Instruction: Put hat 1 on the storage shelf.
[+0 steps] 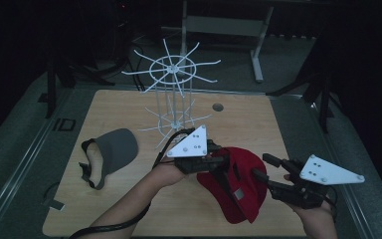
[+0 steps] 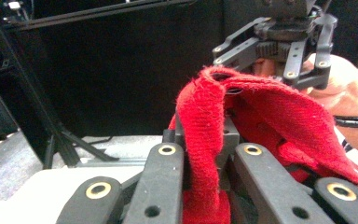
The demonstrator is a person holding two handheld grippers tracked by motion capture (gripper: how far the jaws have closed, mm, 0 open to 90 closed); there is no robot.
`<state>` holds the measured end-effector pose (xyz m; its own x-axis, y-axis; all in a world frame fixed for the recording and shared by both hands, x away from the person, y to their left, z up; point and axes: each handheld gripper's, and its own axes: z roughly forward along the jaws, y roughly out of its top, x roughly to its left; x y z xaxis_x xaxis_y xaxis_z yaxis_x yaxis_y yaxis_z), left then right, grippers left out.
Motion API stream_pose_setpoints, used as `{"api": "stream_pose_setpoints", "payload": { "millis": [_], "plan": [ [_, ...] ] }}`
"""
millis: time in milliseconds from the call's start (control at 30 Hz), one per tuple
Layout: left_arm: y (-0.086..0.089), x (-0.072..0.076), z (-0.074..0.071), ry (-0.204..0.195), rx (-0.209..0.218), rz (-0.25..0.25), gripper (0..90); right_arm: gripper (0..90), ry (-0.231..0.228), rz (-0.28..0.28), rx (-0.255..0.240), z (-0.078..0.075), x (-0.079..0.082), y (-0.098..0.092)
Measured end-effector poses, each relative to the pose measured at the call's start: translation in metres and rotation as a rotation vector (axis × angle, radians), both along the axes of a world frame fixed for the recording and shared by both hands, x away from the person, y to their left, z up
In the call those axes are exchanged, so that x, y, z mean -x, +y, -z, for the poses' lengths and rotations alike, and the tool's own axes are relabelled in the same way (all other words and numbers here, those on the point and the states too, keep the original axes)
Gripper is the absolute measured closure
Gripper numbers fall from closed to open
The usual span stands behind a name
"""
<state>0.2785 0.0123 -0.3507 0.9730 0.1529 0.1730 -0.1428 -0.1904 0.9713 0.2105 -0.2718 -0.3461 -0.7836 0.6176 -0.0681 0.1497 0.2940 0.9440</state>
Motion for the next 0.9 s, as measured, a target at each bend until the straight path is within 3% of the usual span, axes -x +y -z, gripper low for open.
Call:
{"api": "stream_pose_setpoints", "payload": {
  "millis": [67, 133, 167, 200, 233, 300, 367, 633, 733, 767, 800, 833, 900],
  "plan": [
    [0.0, 0.0, 0.001, 0.0, 0.004, 0.009, 86.0, 52.0, 0.01, -0.023, -0.002, 0.0, -0.002, 0.003],
    [-0.001, -0.001, 0.001, 0.008, -0.004, 0.003, 85.9, 62.2, 0.009, -0.02, 0.006, 0.0, -0.003, 0.003],
    [-0.001, -0.001, 0.001, 0.008, -0.004, 0.003, 85.9, 62.2, 0.009, -0.02, 0.006, 0.0, -0.003, 0.003],
    [-0.001, -0.001, 0.001, 0.002, -0.011, -0.007, 85.9, 66.7, 0.004, -0.011, 0.007, 0.0, -0.003, 0.003],
    [-0.001, -0.001, 0.001, 0.003, -0.008, -0.003, 85.8, 78.4, 0.002, -0.01, -0.001, -0.001, -0.002, 0.001],
    [-0.001, 0.0, 0.0, 0.0, -0.005, -0.009, 85.8, 86.0, -0.011, -0.006, 0.001, -0.002, -0.001, 0.002],
    [-0.001, 0.001, -0.001, -0.009, 0.001, -0.017, 85.9, 87.2, -0.019, -0.001, 0.008, -0.003, 0.0, 0.003],
    [0.002, -0.001, 0.001, -0.013, 0.013, -0.05, 81.8, 88.5, -0.056, 0.017, -0.05, -0.013, 0.004, 0.001],
    [0.001, 0.001, 0.0, -0.027, -0.004, -0.058, 77.7, 88.6, -0.06, 0.026, -0.066, -0.015, 0.004, 0.0],
    [0.001, 0.001, 0.0, -0.027, -0.004, -0.058, 71.5, 88.6, -0.06, 0.026, -0.066, -0.015, 0.004, 0.0],
    [0.0, 0.003, 0.0, -0.029, -0.015, -0.083, 71.5, 88.5, -0.056, 0.031, -0.07, -0.015, 0.004, -0.001],
    [0.0, 0.003, 0.0, -0.022, -0.025, -0.094, 60.0, 88.6, -0.052, 0.044, -0.079, -0.016, 0.003, -0.002],
    [0.001, 0.004, 0.0, -0.013, -0.028, -0.121, 49.1, 88.6, -0.052, 0.049, -0.086, -0.016, 0.002, -0.003]
  ]
}}
